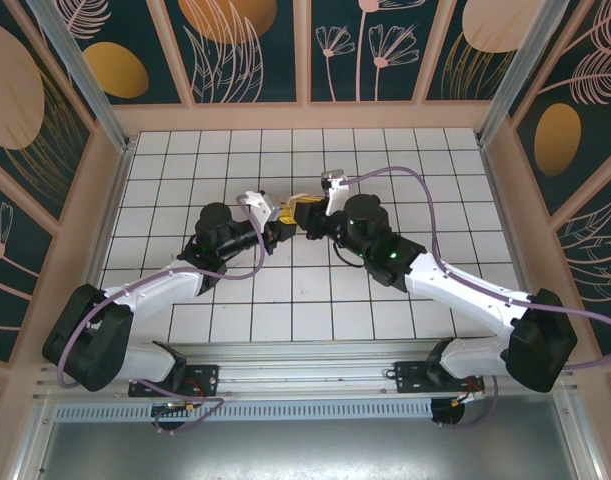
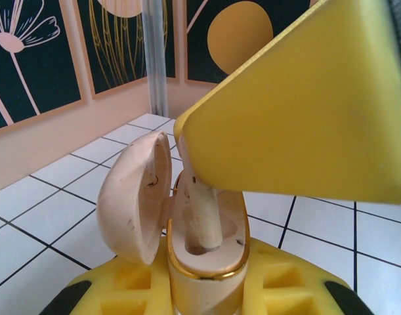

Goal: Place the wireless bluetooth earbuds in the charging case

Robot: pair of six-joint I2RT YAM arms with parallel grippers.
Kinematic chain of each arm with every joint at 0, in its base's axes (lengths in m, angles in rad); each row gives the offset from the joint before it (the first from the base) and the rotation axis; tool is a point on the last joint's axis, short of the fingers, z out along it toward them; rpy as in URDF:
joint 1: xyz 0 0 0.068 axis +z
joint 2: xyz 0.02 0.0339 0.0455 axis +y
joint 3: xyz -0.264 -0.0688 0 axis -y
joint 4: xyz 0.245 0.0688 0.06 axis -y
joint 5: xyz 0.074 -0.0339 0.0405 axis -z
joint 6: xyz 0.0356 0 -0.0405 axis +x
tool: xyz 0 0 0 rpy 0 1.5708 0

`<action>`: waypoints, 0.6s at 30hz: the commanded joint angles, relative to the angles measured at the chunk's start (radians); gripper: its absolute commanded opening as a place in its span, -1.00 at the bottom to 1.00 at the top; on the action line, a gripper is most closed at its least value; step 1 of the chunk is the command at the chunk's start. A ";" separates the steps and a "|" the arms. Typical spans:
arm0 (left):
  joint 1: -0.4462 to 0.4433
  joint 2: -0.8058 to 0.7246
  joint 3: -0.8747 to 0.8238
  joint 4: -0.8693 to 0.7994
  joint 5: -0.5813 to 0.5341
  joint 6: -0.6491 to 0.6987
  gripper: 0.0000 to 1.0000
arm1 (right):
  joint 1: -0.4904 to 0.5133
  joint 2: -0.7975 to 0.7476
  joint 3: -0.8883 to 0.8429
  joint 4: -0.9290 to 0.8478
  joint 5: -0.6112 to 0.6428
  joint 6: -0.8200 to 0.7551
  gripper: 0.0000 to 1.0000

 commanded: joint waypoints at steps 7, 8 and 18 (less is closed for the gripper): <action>-0.005 -0.030 0.038 0.085 -0.023 -0.028 -0.71 | 0.018 0.018 -0.023 0.005 0.032 0.021 -0.63; -0.005 -0.031 0.039 0.089 -0.027 -0.031 -0.71 | 0.020 0.016 -0.026 -0.004 0.034 0.022 -0.63; -0.005 -0.040 0.041 0.134 -0.046 -0.064 -0.70 | 0.033 0.008 -0.049 -0.058 0.052 0.024 -0.63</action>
